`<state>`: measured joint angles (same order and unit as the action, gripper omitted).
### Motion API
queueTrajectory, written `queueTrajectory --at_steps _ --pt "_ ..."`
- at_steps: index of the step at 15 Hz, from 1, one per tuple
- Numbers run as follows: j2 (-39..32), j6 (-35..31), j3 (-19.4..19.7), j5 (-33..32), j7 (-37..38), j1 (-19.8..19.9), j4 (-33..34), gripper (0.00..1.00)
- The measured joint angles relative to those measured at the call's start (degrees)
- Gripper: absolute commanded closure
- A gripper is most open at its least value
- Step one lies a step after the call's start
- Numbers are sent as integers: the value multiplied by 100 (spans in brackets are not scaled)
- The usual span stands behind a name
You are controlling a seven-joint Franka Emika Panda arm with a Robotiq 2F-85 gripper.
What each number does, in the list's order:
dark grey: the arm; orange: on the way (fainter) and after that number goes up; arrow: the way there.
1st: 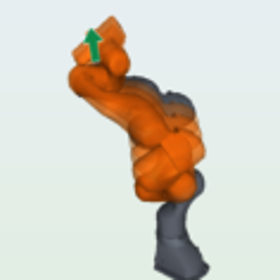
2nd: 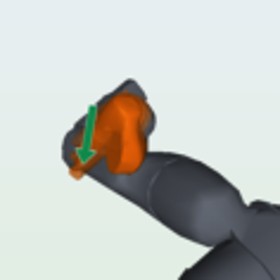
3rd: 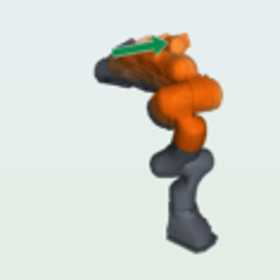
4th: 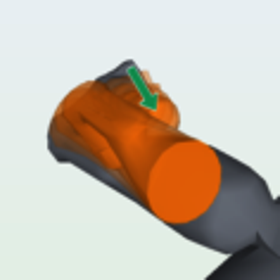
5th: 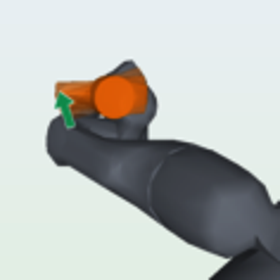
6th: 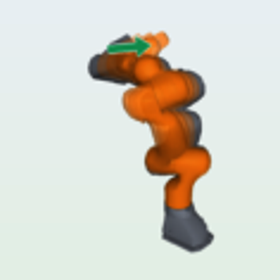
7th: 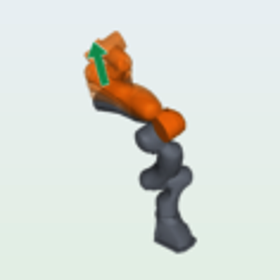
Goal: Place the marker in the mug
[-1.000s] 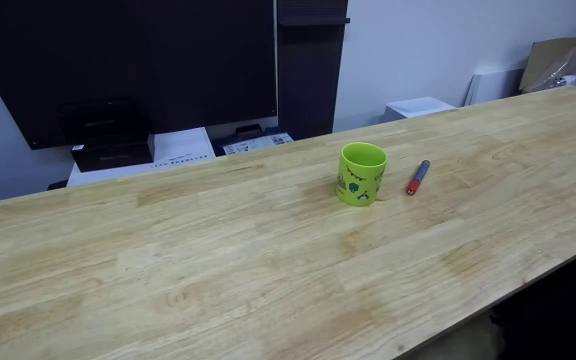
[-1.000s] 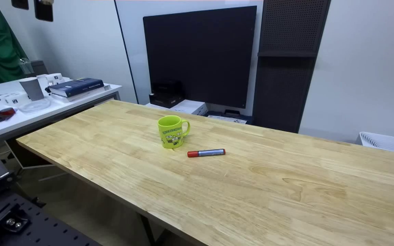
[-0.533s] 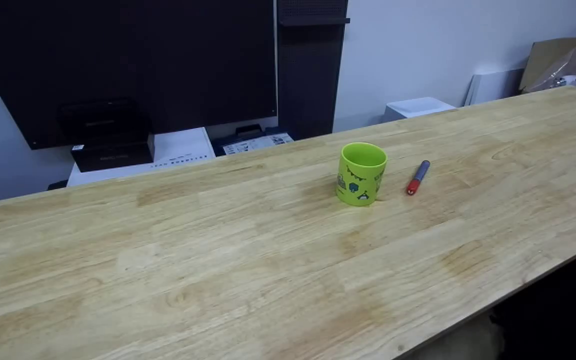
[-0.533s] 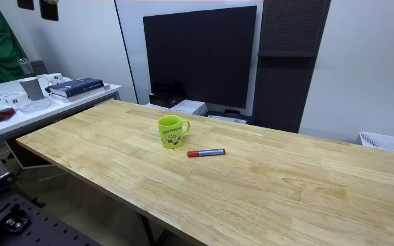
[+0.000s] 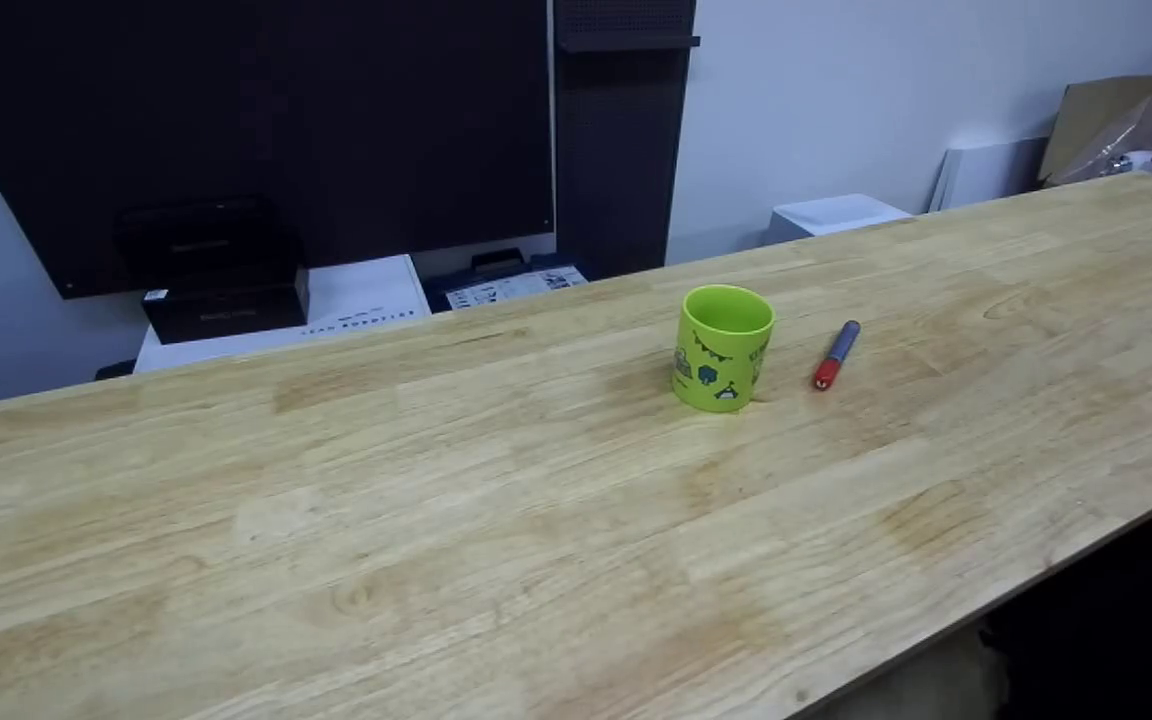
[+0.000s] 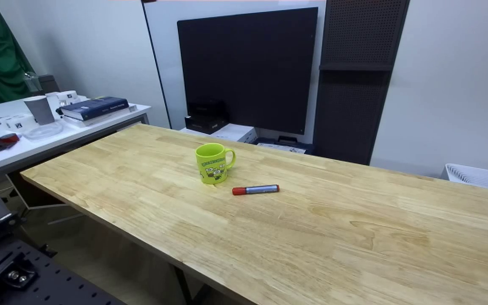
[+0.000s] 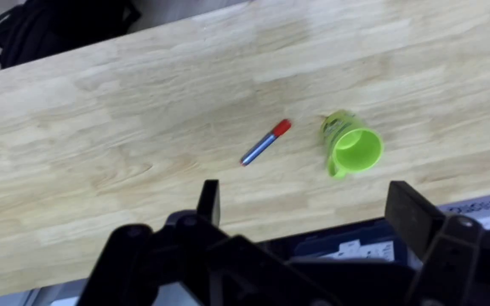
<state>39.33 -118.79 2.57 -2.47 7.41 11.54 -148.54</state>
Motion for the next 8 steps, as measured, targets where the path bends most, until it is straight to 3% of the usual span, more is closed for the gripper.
queueTrajectory --at_steps 4,8 --pt "-260 -1555 341 -595 93 697 -215 0" --pt "-410 -1970 317 -695 400 1042 -270 0"
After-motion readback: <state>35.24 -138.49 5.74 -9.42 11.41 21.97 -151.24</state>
